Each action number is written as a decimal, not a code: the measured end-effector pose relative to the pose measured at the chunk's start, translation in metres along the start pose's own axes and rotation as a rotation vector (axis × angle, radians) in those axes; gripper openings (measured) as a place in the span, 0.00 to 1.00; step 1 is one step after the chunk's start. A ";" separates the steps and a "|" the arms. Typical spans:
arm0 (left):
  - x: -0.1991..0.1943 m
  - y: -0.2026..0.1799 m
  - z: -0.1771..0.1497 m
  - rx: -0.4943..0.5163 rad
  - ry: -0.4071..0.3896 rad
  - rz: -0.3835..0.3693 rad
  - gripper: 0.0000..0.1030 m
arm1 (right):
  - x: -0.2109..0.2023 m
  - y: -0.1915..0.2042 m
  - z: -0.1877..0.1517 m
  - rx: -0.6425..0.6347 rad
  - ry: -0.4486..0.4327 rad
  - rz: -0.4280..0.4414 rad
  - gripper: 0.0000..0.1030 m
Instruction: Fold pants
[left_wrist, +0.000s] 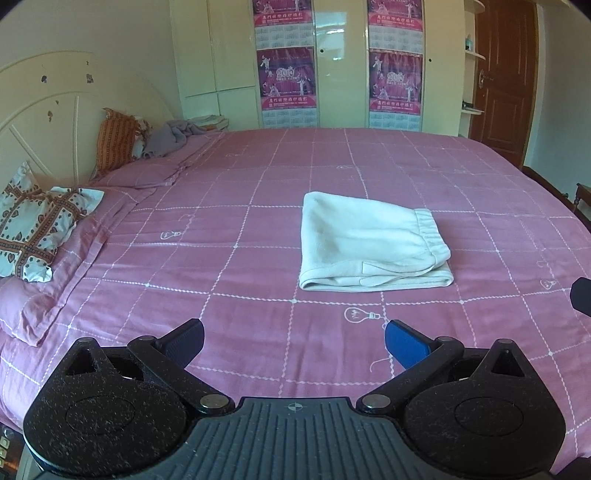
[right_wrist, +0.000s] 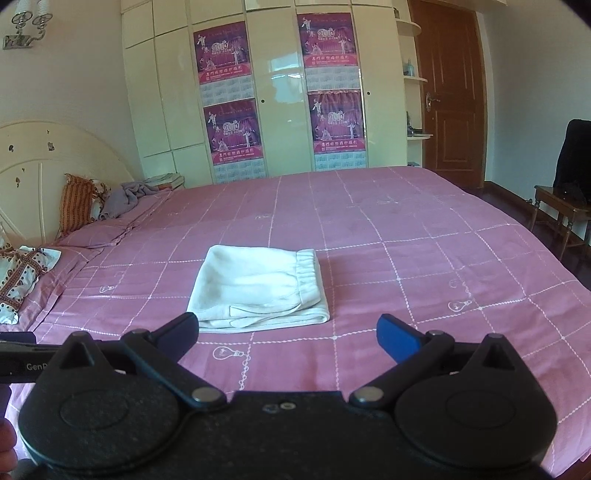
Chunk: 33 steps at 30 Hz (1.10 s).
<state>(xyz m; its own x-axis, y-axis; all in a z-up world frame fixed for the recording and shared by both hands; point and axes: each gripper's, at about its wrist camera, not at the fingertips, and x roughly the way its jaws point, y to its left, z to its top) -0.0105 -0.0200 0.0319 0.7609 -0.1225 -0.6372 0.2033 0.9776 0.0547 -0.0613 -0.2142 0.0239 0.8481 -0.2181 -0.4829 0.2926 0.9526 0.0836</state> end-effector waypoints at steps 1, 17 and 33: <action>0.001 -0.001 0.001 0.000 0.001 -0.003 1.00 | 0.001 0.001 0.000 -0.004 0.001 -0.001 1.00; 0.007 -0.009 0.007 0.012 0.010 -0.021 1.00 | 0.008 0.000 0.000 0.019 0.013 0.002 1.00; 0.015 -0.011 0.012 0.004 0.024 -0.037 1.00 | 0.015 0.001 0.001 0.020 0.028 0.006 1.00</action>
<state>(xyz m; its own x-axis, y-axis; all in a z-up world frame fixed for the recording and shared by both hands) 0.0065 -0.0345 0.0309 0.7377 -0.1542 -0.6573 0.2336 0.9717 0.0341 -0.0475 -0.2166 0.0177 0.8371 -0.2059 -0.5069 0.2964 0.9494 0.1039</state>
